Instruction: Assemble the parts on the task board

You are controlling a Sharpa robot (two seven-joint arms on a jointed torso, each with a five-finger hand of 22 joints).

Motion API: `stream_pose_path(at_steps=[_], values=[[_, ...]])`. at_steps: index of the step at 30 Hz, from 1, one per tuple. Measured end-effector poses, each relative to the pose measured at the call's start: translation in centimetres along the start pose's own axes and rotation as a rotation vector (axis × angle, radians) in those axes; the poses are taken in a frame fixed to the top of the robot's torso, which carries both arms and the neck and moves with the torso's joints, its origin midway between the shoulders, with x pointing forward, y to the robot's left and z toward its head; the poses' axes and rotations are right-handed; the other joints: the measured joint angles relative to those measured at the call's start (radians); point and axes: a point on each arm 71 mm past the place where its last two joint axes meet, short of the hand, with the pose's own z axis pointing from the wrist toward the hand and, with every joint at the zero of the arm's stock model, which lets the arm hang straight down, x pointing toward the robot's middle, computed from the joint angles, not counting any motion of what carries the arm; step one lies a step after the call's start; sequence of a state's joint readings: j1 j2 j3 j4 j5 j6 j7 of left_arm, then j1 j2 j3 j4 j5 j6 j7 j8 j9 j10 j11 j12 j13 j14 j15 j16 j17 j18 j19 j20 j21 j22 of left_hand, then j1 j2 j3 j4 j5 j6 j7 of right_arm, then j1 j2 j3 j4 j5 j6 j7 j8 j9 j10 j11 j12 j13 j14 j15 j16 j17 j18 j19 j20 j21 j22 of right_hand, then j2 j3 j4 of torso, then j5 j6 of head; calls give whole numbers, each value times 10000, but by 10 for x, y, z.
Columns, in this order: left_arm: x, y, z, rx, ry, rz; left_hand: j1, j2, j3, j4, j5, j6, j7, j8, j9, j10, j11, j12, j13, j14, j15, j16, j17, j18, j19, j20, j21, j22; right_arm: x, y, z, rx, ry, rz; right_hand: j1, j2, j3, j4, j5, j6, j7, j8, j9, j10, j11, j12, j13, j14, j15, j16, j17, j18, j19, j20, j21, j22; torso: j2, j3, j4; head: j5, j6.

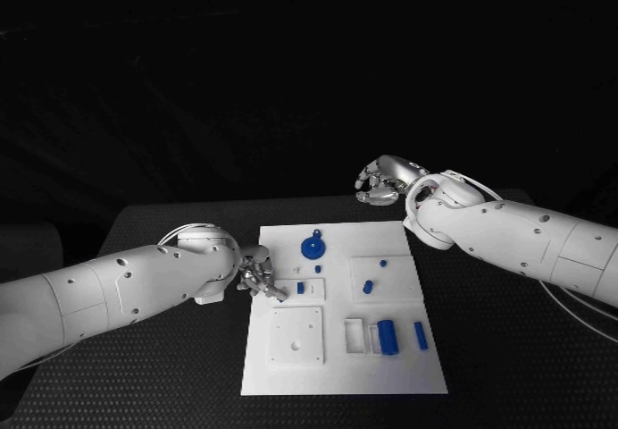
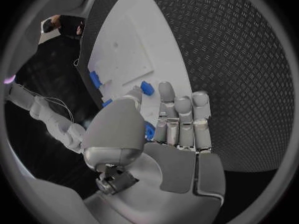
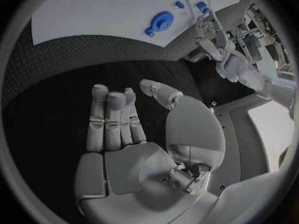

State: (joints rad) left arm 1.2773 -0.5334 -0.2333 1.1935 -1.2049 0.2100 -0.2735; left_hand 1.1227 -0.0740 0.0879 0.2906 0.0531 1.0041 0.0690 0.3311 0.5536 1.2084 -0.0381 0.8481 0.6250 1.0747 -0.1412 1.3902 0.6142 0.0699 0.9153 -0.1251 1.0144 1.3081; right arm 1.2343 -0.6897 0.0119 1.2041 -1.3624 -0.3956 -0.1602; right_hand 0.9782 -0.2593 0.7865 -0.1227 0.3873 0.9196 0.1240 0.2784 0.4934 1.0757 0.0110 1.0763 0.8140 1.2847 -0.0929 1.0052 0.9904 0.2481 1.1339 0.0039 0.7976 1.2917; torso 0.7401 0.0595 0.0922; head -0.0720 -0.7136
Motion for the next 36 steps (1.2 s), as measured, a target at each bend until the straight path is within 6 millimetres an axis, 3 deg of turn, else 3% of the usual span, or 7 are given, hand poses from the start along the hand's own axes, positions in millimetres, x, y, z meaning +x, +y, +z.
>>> stream_pose_path(at_steps=[3,6,13,17,23,36], values=[[0,1,1,-19,2,-50,103,-63,-52,-3,0,29,-25,-19,32,0,0,0,0,-4,-4,0,0,0,0,0,0,-1,0,0,0,3,-1,-2,0,0,0,0,0,-1,0,0,0,0,0,0,-5,13,-13,-6,0,0,0,0,0,7,0,0,0,-1,-16],[0,2,2,-21,2,-91,275,17,-53,-2,0,61,-23,-32,56,0,0,0,0,-4,-5,0,0,0,0,0,0,-1,0,0,0,4,-1,-2,0,0,0,0,0,-1,0,0,0,0,0,0,-6,14,-13,-36,0,0,0,0,0,7,-2,-2,1,-2,-16],[0,4,3,-2,70,-347,1043,400,-188,-31,0,38,-28,-115,57,0,-1,0,-1,-5,-3,0,0,0,0,0,0,-2,0,0,0,4,-1,-2,0,0,0,0,0,-1,-2,0,0,0,0,0,-6,13,-13,-35,-1,0,0,0,0,7,-5,-3,6,-5,2],[-1,6,3,-9,143,-588,1492,580,-207,-13,395,7,-57,-250,57,-4,4,0,-1,-6,-2,0,0,0,-1,0,0,-3,0,0,0,6,-1,-3,0,0,0,0,0,-15,-18,0,0,0,0,0,-6,13,-13,-35,4,0,0,0,0,6,-9,-2,7,8,3],[-2,9,5,-56,293,-1167,1802,845,-347,-22,555,6,-56,-359,57,-41,40,0,-2,-7,1,0,-1,0,-1,0,0,-3,0,-1,0,9,-3,-5,0,0,0,0,0,-13,-20,0,0,0,0,0,-6,13,-13,-34,7,0,0,0,0,5,-9,0,6,24,1],[0,23,6,-339,799,-3043,2239,1189,-636,-9,868,-151,-140,-649,56,-188,186,37,-2,-105,101,39,-1,0,-78,-1,-1,-5,0,-1,0,16,-5,-8,0,0,0,0,0,-6,-28,0,0,0,0,0,-14,12,-12,-32,7,0,0,0,0,16,-11,2,6,47,18]])
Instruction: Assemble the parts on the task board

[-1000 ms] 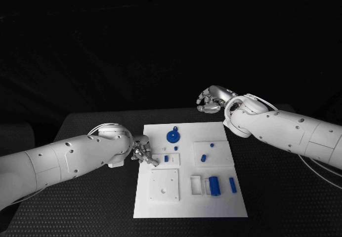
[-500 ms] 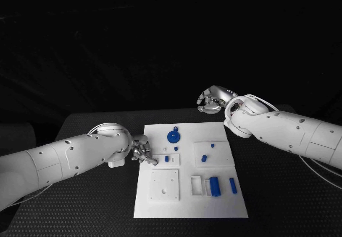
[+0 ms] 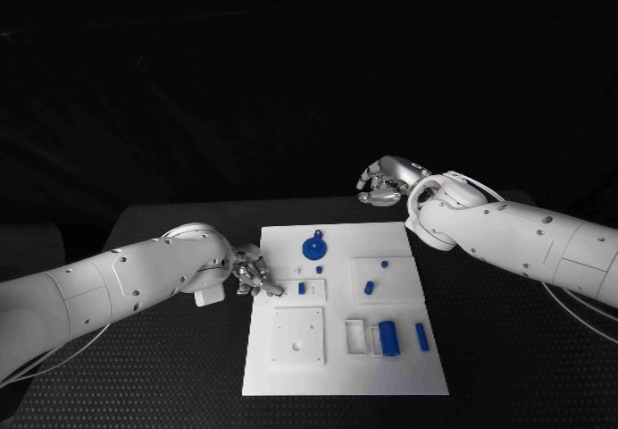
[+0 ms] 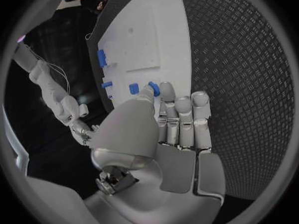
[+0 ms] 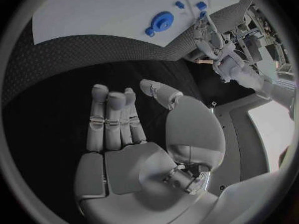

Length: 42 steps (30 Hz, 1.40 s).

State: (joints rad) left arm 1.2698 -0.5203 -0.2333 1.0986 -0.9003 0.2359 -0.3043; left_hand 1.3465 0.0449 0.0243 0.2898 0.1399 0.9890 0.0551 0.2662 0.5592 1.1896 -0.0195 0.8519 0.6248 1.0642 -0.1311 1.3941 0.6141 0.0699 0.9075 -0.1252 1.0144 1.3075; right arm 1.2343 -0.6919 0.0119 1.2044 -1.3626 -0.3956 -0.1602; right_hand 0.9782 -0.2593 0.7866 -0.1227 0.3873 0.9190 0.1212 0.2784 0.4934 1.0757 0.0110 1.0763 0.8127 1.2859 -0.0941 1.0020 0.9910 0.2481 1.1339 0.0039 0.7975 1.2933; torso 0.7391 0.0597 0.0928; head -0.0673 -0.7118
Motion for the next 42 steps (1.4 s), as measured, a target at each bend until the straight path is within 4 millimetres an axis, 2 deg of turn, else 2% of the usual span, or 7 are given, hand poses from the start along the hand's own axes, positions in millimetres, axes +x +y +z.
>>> stream_pose_path(at_steps=[9,15,20,24,31,35,42], values=[[-1,6,-1,-216,486,-995,249,53,-229,2,508,-342,41,-317,-13,-168,155,0,0,-137,137,45,30,-1,-77,31,0,-1,0,0,0,2,-1,-1,0,0,0,0,0,10,-10,0,8,0,0,0,0,0,1,0,0,0,0,0,0,-1,-1,0,0,56,-4],[0,7,-1,-276,728,-1423,249,53,-322,3,609,-455,47,-434,-15,-271,234,0,3,-174,174,58,44,-5,-90,18,0,-2,0,0,0,-4,1,1,0,0,0,0,0,15,-15,0,8,0,0,0,1,0,1,0,8,-1,0,0,-40,-1,-1,-1,1,76,6],[-1,9,0,-335,872,-1847,209,-170,-325,7,1060,-570,66,-494,-16,-469,286,60,38,-250,249,127,58,-9,-125,54,0,-2,0,0,0,3,-2,-1,0,0,0,0,0,-11,10,0,7,0,0,0,-6,-1,1,0,8,0,0,0,-40,2,-1,0,-3,78,21],[-1,10,0,-373,920,-1993,-13,-391,-354,36,1108,-592,48,-542,-16,-519,333,147,66,-263,263,144,60,-13,-125,54,29,-2,0,0,0,2,-1,-1,0,0,0,0,0,-11,10,0,7,0,0,0,-8,-1,1,0,7,-1,6,-5,-40,8,-1,2,-3,79,30],[-1,10,0,-429,963,-2142,-582,-702,-304,46,606,-622,76,-540,-16,-556,300,263,77,-263,264,195,67,105,-125,55,39,5,0,0,0,0,-1,1,0,0,0,0,0,-11,9,0,7,0,0,0,-8,-1,1,1,7,0,28,-25,-41,9,0,4,-3,63,56],[-1,10,1,-460,958,-2177,-1142,-1038,-132,39,131,-621,78,-510,-16,-556,300,317,77,-262,264,239,59,151,-124,55,39,5,0,0,0,-2,0,2,0,0,0,0,0,-10,8,0,6,0,0,0,-8,-1,1,1,7,1,27,-24,-41,9,0,4,-4,58,64],[-1,6,2,-576,901,-1952,-1283,-1108,90,33,-55,-613,86,-371,-12,-590,266,379,66,-262,266,244,47,152,-124,56,39,3,0,0,0,-10,3,5,0,0,0,0,0,-7,5,0,6,0,0,40,-8,-1,1,1,15,0,26,-23,-41,8,1,5,-10,49,73]])
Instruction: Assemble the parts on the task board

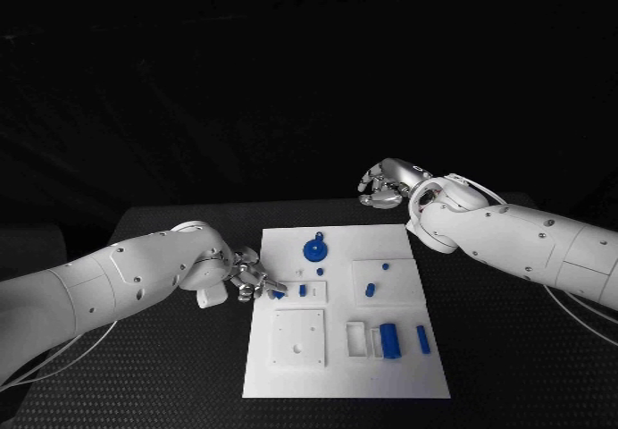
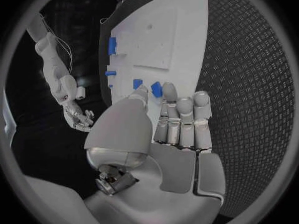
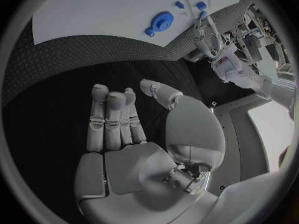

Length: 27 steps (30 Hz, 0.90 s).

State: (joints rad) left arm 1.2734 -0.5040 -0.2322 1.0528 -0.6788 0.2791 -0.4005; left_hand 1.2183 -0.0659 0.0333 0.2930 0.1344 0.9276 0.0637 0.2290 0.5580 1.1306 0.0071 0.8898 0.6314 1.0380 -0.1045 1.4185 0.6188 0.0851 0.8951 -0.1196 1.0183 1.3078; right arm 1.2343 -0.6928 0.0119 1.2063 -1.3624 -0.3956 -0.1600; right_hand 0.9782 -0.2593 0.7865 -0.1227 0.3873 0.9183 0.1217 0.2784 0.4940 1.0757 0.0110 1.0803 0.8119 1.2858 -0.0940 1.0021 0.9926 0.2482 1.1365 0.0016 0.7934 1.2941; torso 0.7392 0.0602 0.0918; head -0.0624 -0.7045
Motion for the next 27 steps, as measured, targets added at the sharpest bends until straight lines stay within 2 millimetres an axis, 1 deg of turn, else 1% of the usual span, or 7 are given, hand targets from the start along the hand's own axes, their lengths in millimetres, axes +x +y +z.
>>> stream_pose_path(at_steps=[4,6,11,17,23,25,27], values=[[0,-3,0,-63,-48,164,-99,99,56,0,0,54,53,75,0,1,0,0,-2,3,3,65,0,-2,0,0,4,0,0,0,0,-1,1,1,0,0,0,0,0,1,-1,0,0,0,0,0,-10,0,0,0,0,1,0,1,0,0,2,-1,-4,-11,-1],[0,-3,1,-85,-62,222,-125,217,137,-20,0,62,61,115,1,3,-3,48,-2,4,4,65,0,-2,0,0,59,0,0,0,0,-4,2,2,0,0,0,0,0,2,-2,0,0,0,0,0,-11,0,0,0,0,0,-1,1,0,7,1,3,-6,-13,-1],[0,-6,1,-149,-101,343,210,553,159,-36,80,107,105,200,-2,40,-40,116,-14,80,-42,111,0,-8,0,1,78,-1,0,1,0,-14,5,6,0,0,0,0,0,6,-6,0,-1,0,0,0,-11,0,0,0,-1,0,-1,1,0,8,2,5,-6,-33,-11],[0,-8,3,-216,-142,418,381,724,159,-36,79,131,120,349,-87,76,-75,116,-13,113,-43,151,0,-67,1,1,137,-2,0,2,0,-33,12,13,0,0,0,0,0,13,-13,0,-1,0,0,0,-10,0,0,0,-1,0,-2,2,0,8,5,6,-4,-46,-12],[0,-8,3,-221,-180,417,891,960,31,-83,136,156,132,615,-352,110,-108,164,-35,131,-60,189,0,-72,1,1,193,-3,0,2,0,-34,13,14,0,0,0,0,0,19,-19,0,-1,0,0,0,-10,0,0,0,-1,0,-2,2,0,8,6,6,0,-53,-12],[0,-8,4,-211,-194,408,1165,1002,31,-100,135,171,147,617,-353,108,-112,202,-39,143,-84,189,0,-73,1,1,226,-3,0,2,0,-34,13,14,0,0,0,0,0,21,-21,0,-1,0,0,0,-10,0,0,0,-1,0,-2,2,0,8,6,6,1,-55,-25],[0,-8,4,-201,-200,379,1470,1054,9,-215,120,210,184,618,-348,117,-186,202,-48,140,-117,199,0,-75,1,1,265,-3,0,2,0,-31,12,13,0,0,0,0,0,23,-23,0,-2,0,0,0,-10,0,0,0,-2,0,-3,3,0,7,6,6,1,-56,-32]])
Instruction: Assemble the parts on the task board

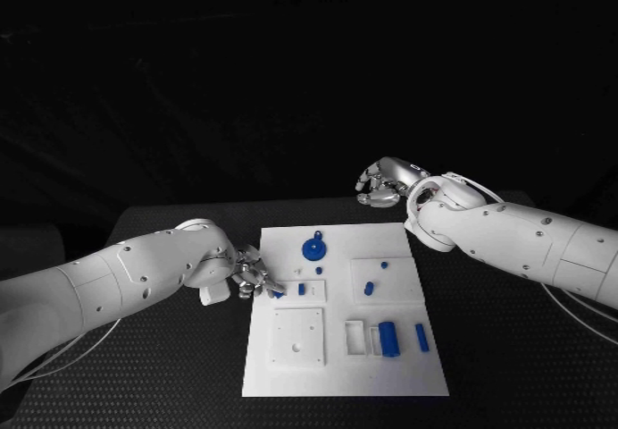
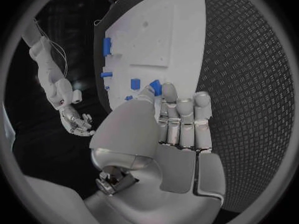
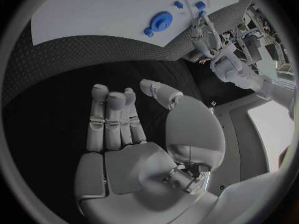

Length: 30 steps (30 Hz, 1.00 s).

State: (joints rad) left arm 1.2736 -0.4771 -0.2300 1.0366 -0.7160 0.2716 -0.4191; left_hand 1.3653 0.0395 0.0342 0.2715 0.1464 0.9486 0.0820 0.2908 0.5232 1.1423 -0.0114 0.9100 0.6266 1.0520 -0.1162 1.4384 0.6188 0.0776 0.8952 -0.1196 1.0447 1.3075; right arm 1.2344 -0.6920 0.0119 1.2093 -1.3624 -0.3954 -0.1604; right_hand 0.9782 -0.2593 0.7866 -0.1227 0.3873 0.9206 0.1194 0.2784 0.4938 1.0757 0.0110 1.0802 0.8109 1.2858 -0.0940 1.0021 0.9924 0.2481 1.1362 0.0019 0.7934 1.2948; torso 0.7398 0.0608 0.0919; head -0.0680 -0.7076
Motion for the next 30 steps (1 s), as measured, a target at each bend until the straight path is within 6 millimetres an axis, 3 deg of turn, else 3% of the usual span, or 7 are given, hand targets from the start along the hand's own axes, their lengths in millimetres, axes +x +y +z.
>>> stream_pose_path(at_steps=[8,14,16,18,20,30], values=[[0,2,0,114,-57,-324,965,191,-180,-231,-83,98,90,-3,216,120,-122,51,-49,-17,-17,74,0,-57,0,0,43,-1,0,-1,0,18,-5,-7,-40,40,27,28,0,-9,10,0,0,0,0,0,-10,0,0,0,9,1,-1,1,0,9,-5,-12,12,6,-20],[-1,6,1,241,-285,-752,1159,114,-250,-301,-17,423,-42,187,355,262,-193,51,-104,-17,-17,99,0,20,1,1,45,-2,-1,-2,0,33,-10,-11,-40,40,27,27,0,-25,24,0,0,0,0,0,-10,0,0,0,8,1,-1,1,0,9,-6,-18,18,28,-3],[-1,7,1,283,-387,-917,1455,3,-15,-66,-701,576,-82,290,422,347,-159,51,-134,-17,-17,99,-11,26,0,1,45,-2,-1,-2,0,35,-11,-11,-40,40,27,27,0,-24,24,0,0,0,0,0,-10,-1,0,0,8,1,-1,1,0,9,-6,-18,18,35,3],[-2,9,1,343,-510,-1142,1674,-214,571,520,-898,653,-85,318,485,438,-184,-5,-200,-17,-17,99,-35,26,0,1,45,-2,-1,-2,0,35,-11,-10,-40,40,27,28,0,-24,23,0,0,0,0,0,-10,0,0,0,8,1,-1,1,0,9,-5,-24,17,46,9],[-3,11,1,404,-610,-1371,1785,-221,756,699,-934,671,-67,318,539,462,-208,-48,-232,-17,-17,99,-53,30,0,1,45,-2,-1,-2,0,36,-11,-10,-40,40,27,27,0,-24,23,0,-1,0,0,0,-10,-1,0,0,8,1,-1,2,0,9,-5,-25,17,55,15],[-7,27,-1,593,-892,-2645,1890,-197,1218,644,-928,797,-96,413,567,426,-252,-98,-248,-71,-71,58,-76,76,-91,15,36,5,-1,-2,0,41,-14,-9,-40,40,27,27,0,-22,21,0,-1,0,0,0,-19,0,0,0,7,1,-2,2,0,7,-5,-32,17,78,51]])
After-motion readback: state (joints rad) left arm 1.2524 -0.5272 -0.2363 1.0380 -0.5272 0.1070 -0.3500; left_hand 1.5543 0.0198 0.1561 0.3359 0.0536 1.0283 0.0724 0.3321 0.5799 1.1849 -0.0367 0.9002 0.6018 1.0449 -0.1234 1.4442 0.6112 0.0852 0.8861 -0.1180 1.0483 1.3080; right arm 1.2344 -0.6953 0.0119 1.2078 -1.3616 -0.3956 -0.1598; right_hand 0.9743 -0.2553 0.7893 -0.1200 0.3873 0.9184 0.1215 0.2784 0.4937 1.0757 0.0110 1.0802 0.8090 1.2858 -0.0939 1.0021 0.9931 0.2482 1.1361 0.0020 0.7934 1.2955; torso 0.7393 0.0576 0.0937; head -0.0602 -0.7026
